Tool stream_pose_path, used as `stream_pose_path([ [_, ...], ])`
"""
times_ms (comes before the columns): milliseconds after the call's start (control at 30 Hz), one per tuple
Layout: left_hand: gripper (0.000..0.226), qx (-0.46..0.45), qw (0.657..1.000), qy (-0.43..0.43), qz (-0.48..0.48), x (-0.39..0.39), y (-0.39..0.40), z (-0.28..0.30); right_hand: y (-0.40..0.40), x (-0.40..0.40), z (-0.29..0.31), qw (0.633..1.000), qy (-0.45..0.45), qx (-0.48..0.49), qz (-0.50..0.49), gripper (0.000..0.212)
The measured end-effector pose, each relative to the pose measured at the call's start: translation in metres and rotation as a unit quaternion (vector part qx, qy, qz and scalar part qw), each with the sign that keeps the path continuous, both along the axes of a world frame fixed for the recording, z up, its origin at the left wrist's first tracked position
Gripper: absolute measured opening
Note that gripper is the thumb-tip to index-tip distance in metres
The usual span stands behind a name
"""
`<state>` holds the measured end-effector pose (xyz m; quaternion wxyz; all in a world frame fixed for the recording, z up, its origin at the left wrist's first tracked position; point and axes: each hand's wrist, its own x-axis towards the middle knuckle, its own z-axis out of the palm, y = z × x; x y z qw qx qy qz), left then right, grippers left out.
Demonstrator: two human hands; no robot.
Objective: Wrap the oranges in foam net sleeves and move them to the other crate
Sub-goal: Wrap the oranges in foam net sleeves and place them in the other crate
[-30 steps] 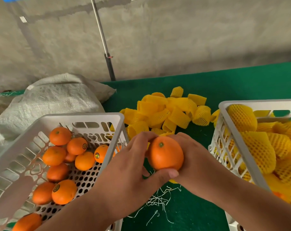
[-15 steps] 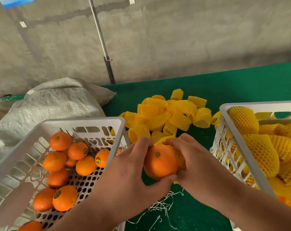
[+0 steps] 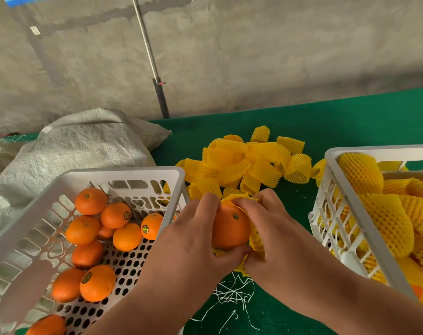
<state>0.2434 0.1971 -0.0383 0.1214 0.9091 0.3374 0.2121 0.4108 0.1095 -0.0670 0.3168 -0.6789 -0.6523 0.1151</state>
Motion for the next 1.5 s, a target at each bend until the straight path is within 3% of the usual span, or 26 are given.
stream_pose_path([
  [267, 0.058, 0.036, 0.998, 0.045, -0.007, 0.000, 0.002, -0.005, -0.007, -0.005, 0.015, 1.000, -0.021, 0.016, 0.017, 0.070],
  [433, 0.047, 0.022, 0.998, 0.050, -0.006, 0.000, 0.000, -0.006, -0.008, -0.006, 0.019, 0.999, 0.008, 0.025, 0.028, 0.085],
  [667, 0.042, 0.036, 0.999, 0.006, -0.013, 0.001, 0.000, -0.003, -0.009, -0.007, 0.023, 0.995, 0.065, 0.066, 0.026, 0.070],
  [800, 0.052, 0.042, 0.999, -0.032, -0.013, -0.002, 0.002, 0.001, -0.009, -0.002, 0.024, 0.989, 0.105, 0.091, -0.047, 0.062],
  [933, 0.047, 0.062, 0.997, -0.042, -0.034, 0.000, -0.003, 0.003, -0.006, -0.001, 0.020, 0.984, 0.170, 0.008, -0.061, 0.099],
  [1000, 0.050, 0.070, 0.996, -0.041, -0.030, 0.000, -0.004, 0.002, -0.004, -0.004, 0.018, 0.975, 0.216, -0.029, -0.049, 0.107],
  [1267, 0.079, 0.084, 0.996, -0.031, -0.012, 0.001, -0.006, 0.002, -0.004, -0.003, 0.016, 0.971, 0.231, 0.007, -0.056, 0.086],
  [1500, 0.063, 0.142, 0.989, -0.033, -0.014, 0.000, -0.006, 0.000, -0.005, -0.006, 0.016, 0.976, 0.211, 0.026, -0.053, 0.084],
])
